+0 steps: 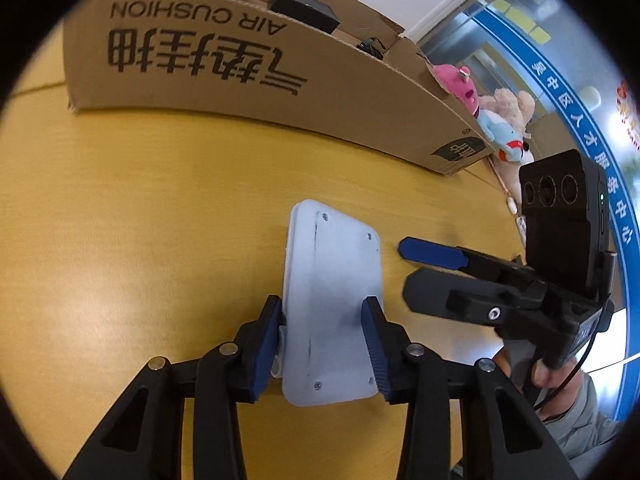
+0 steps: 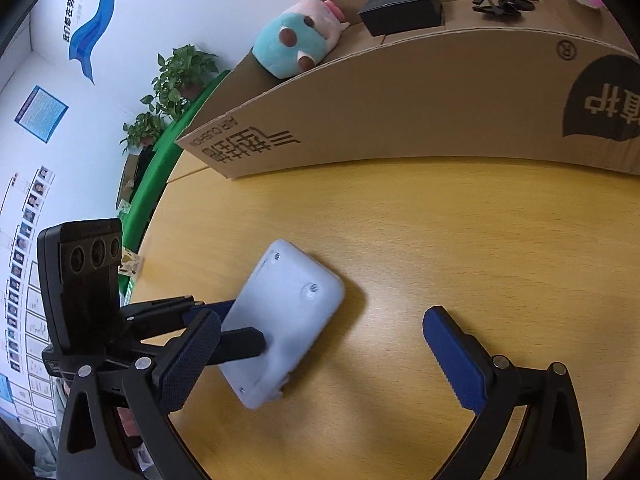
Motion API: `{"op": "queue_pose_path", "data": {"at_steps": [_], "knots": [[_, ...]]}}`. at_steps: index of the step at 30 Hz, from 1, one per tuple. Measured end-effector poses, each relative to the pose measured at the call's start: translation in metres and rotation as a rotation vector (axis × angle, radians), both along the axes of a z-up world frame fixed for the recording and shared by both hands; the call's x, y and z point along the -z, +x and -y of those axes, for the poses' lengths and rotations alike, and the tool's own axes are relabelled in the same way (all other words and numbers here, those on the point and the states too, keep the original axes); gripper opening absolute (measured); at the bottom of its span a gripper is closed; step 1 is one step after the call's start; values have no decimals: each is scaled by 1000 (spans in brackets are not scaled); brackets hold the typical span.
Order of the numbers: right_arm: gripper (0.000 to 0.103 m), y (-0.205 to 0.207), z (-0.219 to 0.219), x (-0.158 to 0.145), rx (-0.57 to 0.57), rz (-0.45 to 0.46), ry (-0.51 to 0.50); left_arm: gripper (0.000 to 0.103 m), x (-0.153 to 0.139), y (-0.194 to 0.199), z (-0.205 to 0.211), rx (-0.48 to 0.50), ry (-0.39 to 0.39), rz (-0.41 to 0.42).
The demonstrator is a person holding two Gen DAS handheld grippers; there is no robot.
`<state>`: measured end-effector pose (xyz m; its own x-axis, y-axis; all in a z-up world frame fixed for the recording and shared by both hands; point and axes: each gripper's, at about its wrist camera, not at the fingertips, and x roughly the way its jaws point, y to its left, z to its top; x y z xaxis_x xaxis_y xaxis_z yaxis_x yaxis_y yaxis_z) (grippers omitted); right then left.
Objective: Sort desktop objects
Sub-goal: 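Close the right gripper on the white power bank while the left gripper clamps it, then lift the power bank with both grippers and lower it into the box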
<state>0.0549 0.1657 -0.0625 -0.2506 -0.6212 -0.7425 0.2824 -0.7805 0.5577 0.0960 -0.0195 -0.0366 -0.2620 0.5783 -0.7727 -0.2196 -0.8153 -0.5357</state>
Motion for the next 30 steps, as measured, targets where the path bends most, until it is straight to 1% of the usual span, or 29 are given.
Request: {"op": "queue_pose_path", "data": {"at_steps": [1, 3, 5, 6, 9, 10, 11, 12, 14, 16, 17, 19, 22, 26, 30], "knots": [[98, 1, 4, 0, -10, 2, -8, 37, 1, 2, 1, -7, 17, 6], [84, 3, 13, 0, -28, 10, -24, 33, 1, 6, 0, -14, 35, 10], [79, 5, 24, 0, -58, 18, -36, 33, -1, 11, -4, -10, 25, -5], [80, 5, 25, 2, -60, 33, -54, 32, -3, 12, -7, -13, 17, -16], [79, 6, 33, -2, -66, 15, -8, 30, -7, 15, -7, -20, 7, -43], [77, 7, 33, -2, -62, 14, -7, 29, -10, 16, -9, -14, 0, -58], [75, 8, 32, -3, -58, 13, -5, 26, -12, 16, -10, -4, 6, -64], [70, 8, 32, -4, -50, 10, 7, 25, -14, 17, -14, 7, 12, -72], [71, 9, 30, -4, -33, 18, -7, 25, -17, 16, -22, 20, -16, -90], [71, 10, 27, -5, -19, 8, 3, 23, -21, 14, -27, 35, -10, -102], [70, 10, 26, -6, -14, 3, 7, 23, -23, 14, -30, 40, -26, -115], [69, 10, 25, -11, -5, -16, 19, 22, -29, 14, -36, 52, -56, -143], [65, 11, 20, -21, 8, -56, 27, 20, -37, 10, -41, 67, -71, -171], [64, 11, 15, -39, 31, -114, 39, 20, -53, 0, -48, 76, -61, -216], [64, 4, 2, -66, 62, -186, 47, 20, -78, -17, -57, 95, -54, -291]]}}
